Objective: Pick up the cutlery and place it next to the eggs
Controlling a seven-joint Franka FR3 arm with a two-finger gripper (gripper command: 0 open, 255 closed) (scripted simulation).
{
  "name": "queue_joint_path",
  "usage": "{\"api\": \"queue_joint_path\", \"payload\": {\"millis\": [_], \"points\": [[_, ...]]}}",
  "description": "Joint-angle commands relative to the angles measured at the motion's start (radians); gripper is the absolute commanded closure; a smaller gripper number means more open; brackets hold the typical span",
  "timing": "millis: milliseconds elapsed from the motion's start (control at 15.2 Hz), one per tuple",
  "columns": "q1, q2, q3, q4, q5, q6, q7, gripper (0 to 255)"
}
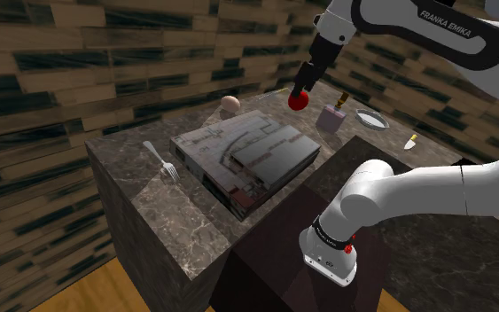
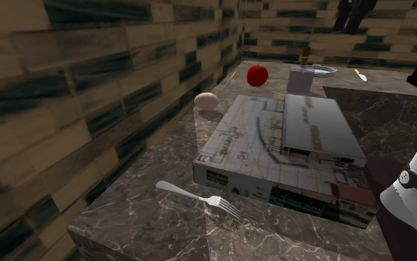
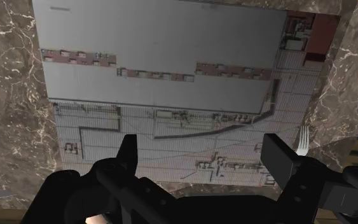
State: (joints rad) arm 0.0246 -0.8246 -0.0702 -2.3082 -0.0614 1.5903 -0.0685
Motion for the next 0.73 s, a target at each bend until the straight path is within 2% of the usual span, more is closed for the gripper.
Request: {"api": "queue_joint_path", "payload": {"millis": [0,660], "points": [[0.0,0.0,0.0,0.0,0.0,0.0,0.0,0],[0.047,0.187,0.132,-0.084,0.073,0.278,0.158,0]]}}
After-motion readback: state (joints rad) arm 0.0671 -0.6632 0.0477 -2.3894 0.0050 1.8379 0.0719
